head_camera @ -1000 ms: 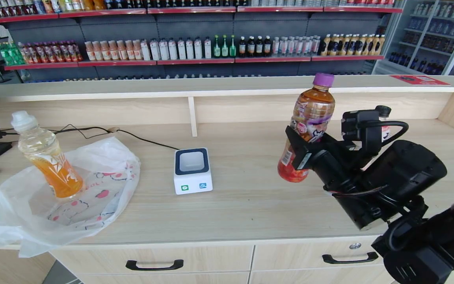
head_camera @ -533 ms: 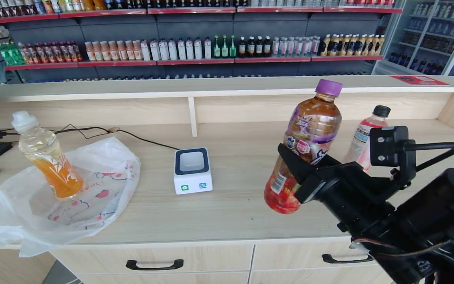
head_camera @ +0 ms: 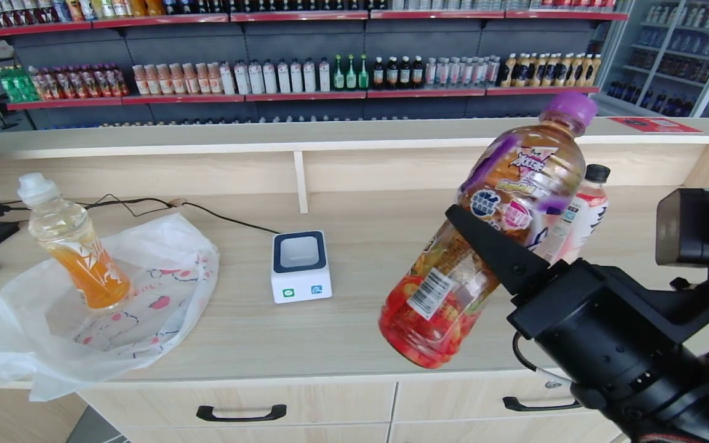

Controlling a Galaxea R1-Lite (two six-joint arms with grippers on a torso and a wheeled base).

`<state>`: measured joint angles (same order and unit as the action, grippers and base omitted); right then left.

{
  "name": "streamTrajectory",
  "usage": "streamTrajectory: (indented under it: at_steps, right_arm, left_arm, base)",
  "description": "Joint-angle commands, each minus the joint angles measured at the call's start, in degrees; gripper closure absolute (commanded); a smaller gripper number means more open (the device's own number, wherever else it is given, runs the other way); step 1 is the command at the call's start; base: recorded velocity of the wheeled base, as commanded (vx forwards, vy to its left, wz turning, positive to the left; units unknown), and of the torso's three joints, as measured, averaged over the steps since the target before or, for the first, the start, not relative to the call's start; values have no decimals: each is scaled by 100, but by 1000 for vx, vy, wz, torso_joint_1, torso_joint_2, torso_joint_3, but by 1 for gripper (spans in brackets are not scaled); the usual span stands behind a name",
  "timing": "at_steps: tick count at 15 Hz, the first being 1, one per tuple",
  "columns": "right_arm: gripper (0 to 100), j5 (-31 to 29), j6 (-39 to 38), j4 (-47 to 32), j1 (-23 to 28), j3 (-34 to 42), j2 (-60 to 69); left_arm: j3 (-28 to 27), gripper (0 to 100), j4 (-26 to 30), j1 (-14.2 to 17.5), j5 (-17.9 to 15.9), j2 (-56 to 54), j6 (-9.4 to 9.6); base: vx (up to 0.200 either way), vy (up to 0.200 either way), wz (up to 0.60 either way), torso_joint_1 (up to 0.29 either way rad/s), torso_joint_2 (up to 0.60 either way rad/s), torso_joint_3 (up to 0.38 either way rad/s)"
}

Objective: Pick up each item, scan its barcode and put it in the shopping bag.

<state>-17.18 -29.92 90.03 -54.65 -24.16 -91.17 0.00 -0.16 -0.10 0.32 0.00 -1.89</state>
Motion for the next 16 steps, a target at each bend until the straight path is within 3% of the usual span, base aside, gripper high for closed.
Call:
streamTrajectory:
  at_steps: [1,7,16]
  right_arm:
    - [100,4,-102,-3,-195,8,240]
    - [100,-5,-735,-3,-432,-177,223]
    - [100,-5,-832,-3,-635,-238,258]
  left_arm:
    - [0,0,-2,1,3,0,-4]
    - [0,0,-2,1,3,0,-4]
    - [0,0,-2,10,3,0,-4]
  base:
    - [0,0,0,0,0,0]
    - [0,0,0,0,0,0]
    - [0,0,0,0,0,0]
